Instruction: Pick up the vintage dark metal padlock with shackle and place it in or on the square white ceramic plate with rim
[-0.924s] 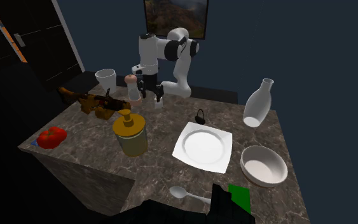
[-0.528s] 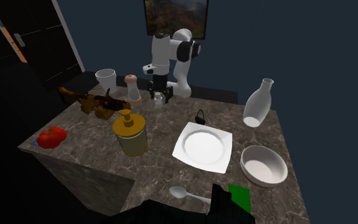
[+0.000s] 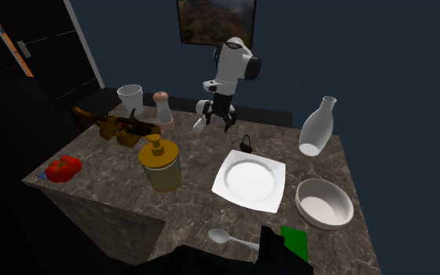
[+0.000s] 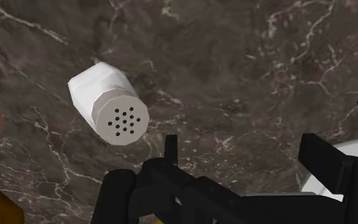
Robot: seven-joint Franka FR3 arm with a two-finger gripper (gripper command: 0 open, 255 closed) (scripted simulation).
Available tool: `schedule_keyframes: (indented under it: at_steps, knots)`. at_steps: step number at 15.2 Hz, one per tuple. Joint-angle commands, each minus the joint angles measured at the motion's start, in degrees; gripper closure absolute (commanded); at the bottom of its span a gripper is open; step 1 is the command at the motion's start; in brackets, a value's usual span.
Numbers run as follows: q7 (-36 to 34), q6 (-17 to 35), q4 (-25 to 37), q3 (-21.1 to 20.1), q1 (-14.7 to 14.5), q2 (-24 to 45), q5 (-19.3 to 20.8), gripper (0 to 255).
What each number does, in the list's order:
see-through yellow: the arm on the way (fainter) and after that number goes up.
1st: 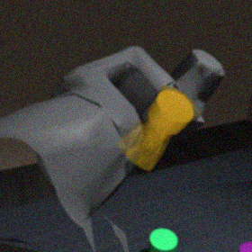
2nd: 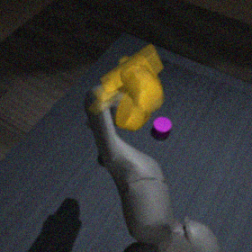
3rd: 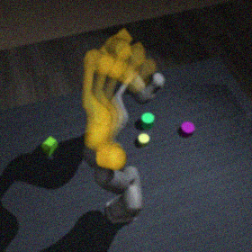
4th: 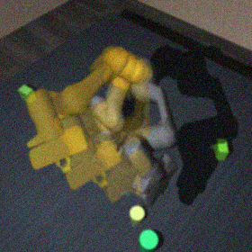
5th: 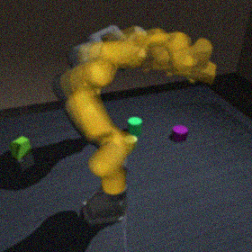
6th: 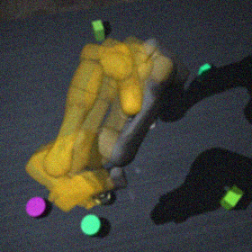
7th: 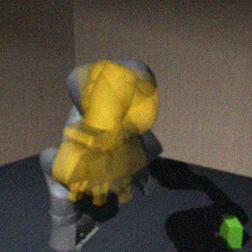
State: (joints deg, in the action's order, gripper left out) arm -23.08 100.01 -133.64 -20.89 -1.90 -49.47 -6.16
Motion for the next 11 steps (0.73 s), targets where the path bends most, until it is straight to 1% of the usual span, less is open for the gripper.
schedule_keyframes:
  at_steps: [1, 4, 6, 10, 11]
  knots:
    - [-4.1, 0.7, 1.1, -3.8, 0.1, 0.2, -0.6, 0]
    - [-9.9, 2.2, 3.6, -9.7, 1.2, 1.9, -0.9, 0]
    - [-13.7, 3.0, 5.6, -13.8, 2.4, 3.3, -0.8, 0]
    - [-21.5, 4.2, 10.8, -22.7, 6.1, 6.7, 0.5, 0]
    - [-22.9, 4.3, 11.9, -24.3, 7.0, 7.3, 0.8, 0]
